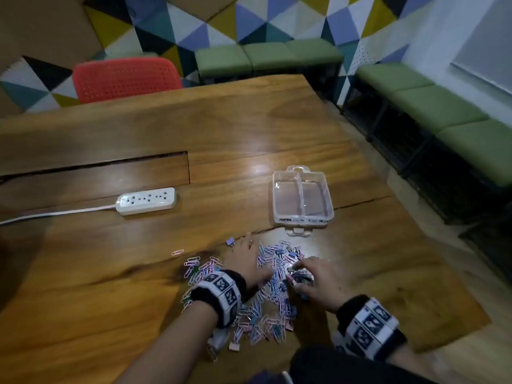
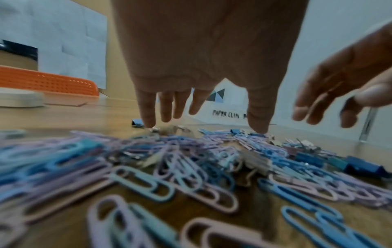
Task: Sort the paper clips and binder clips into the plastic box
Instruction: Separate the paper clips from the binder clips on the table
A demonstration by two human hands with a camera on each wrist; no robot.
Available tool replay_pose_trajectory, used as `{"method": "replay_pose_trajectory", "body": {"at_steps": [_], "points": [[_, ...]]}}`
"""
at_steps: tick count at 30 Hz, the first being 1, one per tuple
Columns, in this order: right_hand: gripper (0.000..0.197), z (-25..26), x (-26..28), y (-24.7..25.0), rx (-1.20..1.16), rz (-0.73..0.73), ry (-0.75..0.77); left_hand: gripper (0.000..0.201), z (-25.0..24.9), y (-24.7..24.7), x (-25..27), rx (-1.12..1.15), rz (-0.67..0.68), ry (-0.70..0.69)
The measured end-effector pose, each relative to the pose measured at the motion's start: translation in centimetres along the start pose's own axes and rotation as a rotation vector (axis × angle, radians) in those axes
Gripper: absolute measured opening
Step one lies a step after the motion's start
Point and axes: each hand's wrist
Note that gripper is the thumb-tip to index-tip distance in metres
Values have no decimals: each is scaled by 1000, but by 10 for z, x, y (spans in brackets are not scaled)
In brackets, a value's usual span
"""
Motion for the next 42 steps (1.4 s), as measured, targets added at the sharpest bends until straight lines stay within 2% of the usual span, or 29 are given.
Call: {"method": "replay_pose_trajectory", "body": {"at_steps": [2, 5, 7, 10, 12, 16, 19, 22, 24, 27, 30, 33, 35, 38, 40, 42], "points": [[35, 3, -6, -4, 89, -38, 0, 83, -9, 0, -1, -74, 11, -30], [41, 8, -12, -14, 171, -56, -1, 49, -18, -5, 2, -83, -95, -82], [44, 7, -15, -21, 216, -47, -2, 32, -18, -11, 5, -44, -117, -104], [42, 7, -20, -23, 235, -51, -6, 24, -16, -12, 6, -24, -116, -112], [41, 5, -22, -18, 212, -34, -21, 21, -13, -9, 5, 65, -96, -60], [35, 1, -25, -9, 202, 8, -15, 20, 1, 4, 3, 399, -90, 124], [34, 9, -28, -17, 172, -14, 55, 14, 10, 16, 4, 863, -112, 267], [48, 18, -32, -30, 186, 7, 106, 23, 14, 25, 3, 1353, -31, 374], [51, 20, -36, -37, 218, 24, 124, 29, 14, 27, 4, 1541, 7, 414], [34, 20, -40, -42, 246, 20, 169, 29, 14, 24, 10, 1673, 53, 421], [21, 16, -42, -40, 224, 10, 184, 27, 15, 16, 11, 1563, 93, 416], [15, 15, -44, -37, 170, 13, 146, 29, 14, 11, 8, 1305, 127, 402], [16, 13, -45, -35, 111, -2, 126, 28, 11, 7, 9, 997, 99, 314], [18, 7, -47, -32, 34, -59, 110, 16, 4, 2, 13, 514, 30, 137], [20, 5, -48, -30, -25, -114, 100, 48, 0, -4, 15, 209, 32, 33], [20, 4, -48, -29, -80, -149, 94, 63, -5, -9, 14, 69, -14, -17]]}}
Point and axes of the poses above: each hand's wrist, its own x-axis away from the middle knuckle, its own y-axis out of the back of the hand, z = x × y, and after that the axes turned 5 degrees about -z, right-handed
